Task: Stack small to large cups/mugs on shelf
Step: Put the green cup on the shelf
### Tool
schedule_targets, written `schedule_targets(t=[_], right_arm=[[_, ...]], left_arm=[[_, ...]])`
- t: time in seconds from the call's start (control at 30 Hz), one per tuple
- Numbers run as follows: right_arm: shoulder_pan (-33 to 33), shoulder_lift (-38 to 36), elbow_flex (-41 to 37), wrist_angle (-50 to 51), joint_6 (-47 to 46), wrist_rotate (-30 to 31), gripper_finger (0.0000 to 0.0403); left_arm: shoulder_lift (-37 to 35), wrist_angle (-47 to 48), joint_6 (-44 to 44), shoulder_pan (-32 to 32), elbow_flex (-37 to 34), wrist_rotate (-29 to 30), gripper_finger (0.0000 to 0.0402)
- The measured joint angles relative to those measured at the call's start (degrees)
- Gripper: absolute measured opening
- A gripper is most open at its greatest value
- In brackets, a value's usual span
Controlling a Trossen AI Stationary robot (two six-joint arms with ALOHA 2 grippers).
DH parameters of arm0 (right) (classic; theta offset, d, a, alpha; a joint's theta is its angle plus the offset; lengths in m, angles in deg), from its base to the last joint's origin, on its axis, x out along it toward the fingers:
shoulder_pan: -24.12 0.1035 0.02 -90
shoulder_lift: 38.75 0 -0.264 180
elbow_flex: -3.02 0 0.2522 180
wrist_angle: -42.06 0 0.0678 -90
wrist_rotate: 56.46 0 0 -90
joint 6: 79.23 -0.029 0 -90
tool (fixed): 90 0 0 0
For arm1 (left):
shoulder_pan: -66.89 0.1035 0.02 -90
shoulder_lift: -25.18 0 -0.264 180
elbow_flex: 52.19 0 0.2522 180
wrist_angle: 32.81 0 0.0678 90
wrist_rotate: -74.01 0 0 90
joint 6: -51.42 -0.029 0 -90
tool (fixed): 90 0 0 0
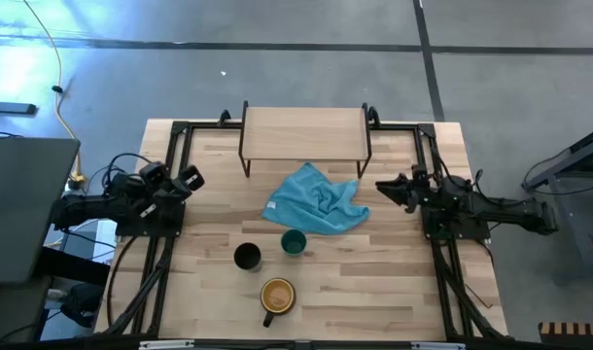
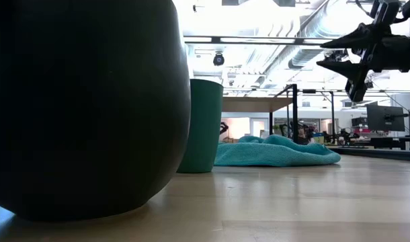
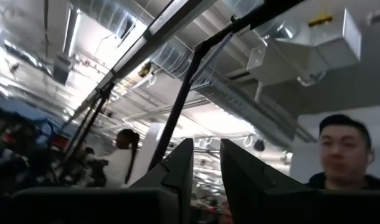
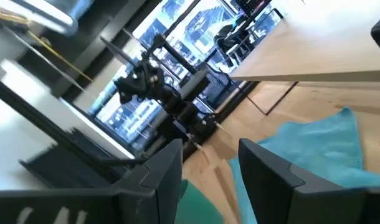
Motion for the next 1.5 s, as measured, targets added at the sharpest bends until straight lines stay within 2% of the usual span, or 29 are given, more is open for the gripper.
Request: schedule_targets(t=[0.1, 0.2, 0.43, 0.7, 0.87, 0.97, 1.07, 1.23, 1.37, 1.5], right_arm=[[0.0, 0.0, 1.4, -3.6, 1.4, -1.3, 0.0149], [0.0, 0.0, 3.2, -8.6, 7.6, -4.4, 0.0149], [0.1, 0.4, 9.8, -9.8, 18.7, -5.5, 0.0149], [0.1, 3.9, 14.8, -9.5, 16.9, -7.8, 0.0149], [0.0, 9.1, 18.1, -9.6, 20.6, -12.4, 0.0149], [0.0, 13.0, 20.1, -9.6, 24.4, -13.0, 0.0149], [0.1, 17.1, 22.5, -9.1, 24.2, -13.0, 0.0149], [0.1, 23.2, 27.4, -3.3, 21.3, -13.0, 0.0149], [0.1, 28.7, 30.8, 1.5, 17.2, -13.0, 0.0149], [0.1, 34.7, 32.9, 3.9, 13.7, -13.0, 0.0149]], left_arm=[[0.0, 1.1, 1.1, 0.0, 0.4, -0.3, 0.0067], [0.8, 7.6, -2.9, 0.0, 3.1, -0.4, 0.0067], [8.2, 27.2, -14.5, 0.0, 16.6, -1.8, 0.0067], [19.8, 48.9, -21.8, 0.0, 32.4, -2.1, 0.0067], [25.7, 49.7, -21.6, 0.0, 38.6, -0.2, 0.0067], [28.0, 50.1, -21.2, 0.0, 40.5, 0.5, 0.0067], [30.6, 55.2, -20.2, 0.0, 41.8, -2.0, 0.0067], [32.9, 62.8, -16.4, 0.0, 42.4, -5.8, 0.0067], [34.2, 67.5, -14.1, 0.0, 42.2, -5.9, 0.0067], [34.4, 68.3, -13.8, 0.0, 42.3, -5.1, 0.0067]])
